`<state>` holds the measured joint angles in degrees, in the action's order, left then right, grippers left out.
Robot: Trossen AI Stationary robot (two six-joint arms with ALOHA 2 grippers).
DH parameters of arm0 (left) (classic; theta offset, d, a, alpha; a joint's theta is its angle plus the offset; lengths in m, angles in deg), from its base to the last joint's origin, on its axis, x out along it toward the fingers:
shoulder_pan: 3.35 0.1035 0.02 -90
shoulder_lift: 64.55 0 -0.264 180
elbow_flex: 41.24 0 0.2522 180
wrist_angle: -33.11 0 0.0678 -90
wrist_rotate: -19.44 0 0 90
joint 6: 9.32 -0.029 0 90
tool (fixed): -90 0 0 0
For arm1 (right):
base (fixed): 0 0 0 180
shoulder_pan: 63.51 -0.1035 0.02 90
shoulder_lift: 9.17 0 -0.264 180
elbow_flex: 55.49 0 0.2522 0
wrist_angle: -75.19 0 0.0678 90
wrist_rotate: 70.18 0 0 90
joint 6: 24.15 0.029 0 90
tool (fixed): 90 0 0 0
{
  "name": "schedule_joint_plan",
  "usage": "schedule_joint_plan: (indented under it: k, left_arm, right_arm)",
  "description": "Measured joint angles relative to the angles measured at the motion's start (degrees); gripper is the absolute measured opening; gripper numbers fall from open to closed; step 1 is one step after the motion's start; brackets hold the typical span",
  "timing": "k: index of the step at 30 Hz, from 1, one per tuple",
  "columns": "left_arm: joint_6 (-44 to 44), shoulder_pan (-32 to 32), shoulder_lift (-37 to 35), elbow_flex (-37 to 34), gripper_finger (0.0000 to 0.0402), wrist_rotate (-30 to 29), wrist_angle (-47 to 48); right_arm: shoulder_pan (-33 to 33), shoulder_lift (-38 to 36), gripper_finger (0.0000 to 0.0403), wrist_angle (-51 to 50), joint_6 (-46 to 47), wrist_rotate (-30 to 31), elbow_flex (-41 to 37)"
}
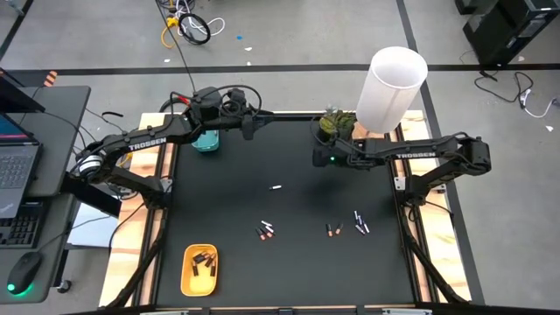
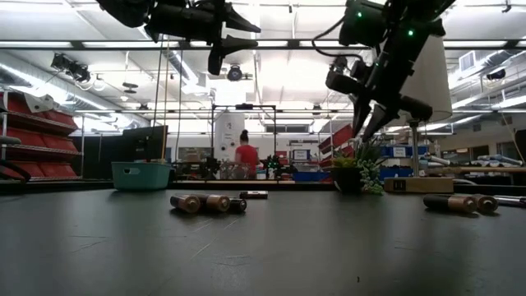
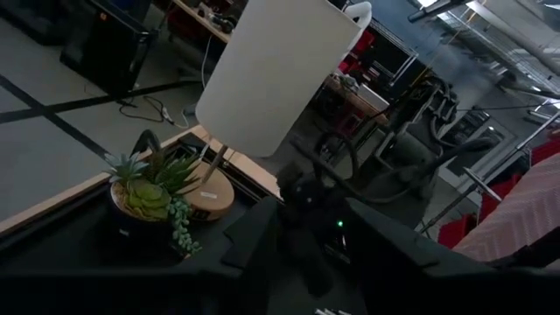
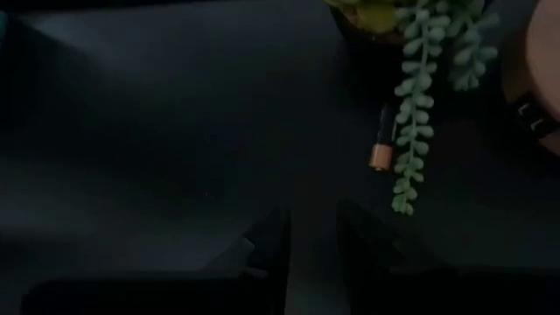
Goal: Sort batteries
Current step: Put the black battery into the yellow bin
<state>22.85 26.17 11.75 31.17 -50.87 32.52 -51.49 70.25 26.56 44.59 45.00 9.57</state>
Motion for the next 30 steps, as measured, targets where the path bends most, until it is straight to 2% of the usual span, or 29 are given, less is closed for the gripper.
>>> schedule_joint_plan:
  k: [12, 17, 20, 24, 30]
  left_arm:
    - [0.0, 0.0, 0.0, 0.0, 0.0147, 0.0, 0.0]
    - [0.0, 0.0, 0.0, 0.0, 0.0147, 0.0, 0.0]
    - [2.8, 0.0, 0.0, 0.0, 0.0147, -2.6, -1.7]
    - [11.9, 0.0, 0.0, 0.0, 0.0147, -1.8, -1.2]
    - [13.8, 0.0, 0.0, 0.0, 0.0147, -2.0, 0.7]
  right_arm:
    - [-1.5, 0.2, 0.0082, 5.2, -3.3, 0.2, -0.5]
    - [1.4, 0.2, 0.0082, 6.7, -5.9, -1.3, -0.5]
    - [3.5, 0.5, 0.0084, 5.8, -7.1, -3.3, -0.5]
    - [5.7, 1.7, 0.0102, 6.0, -7.7, -4.1, -0.5]
    - [6.9, 6.8, 0.0150, 5.7, -7.4, -8.9, -0.5]
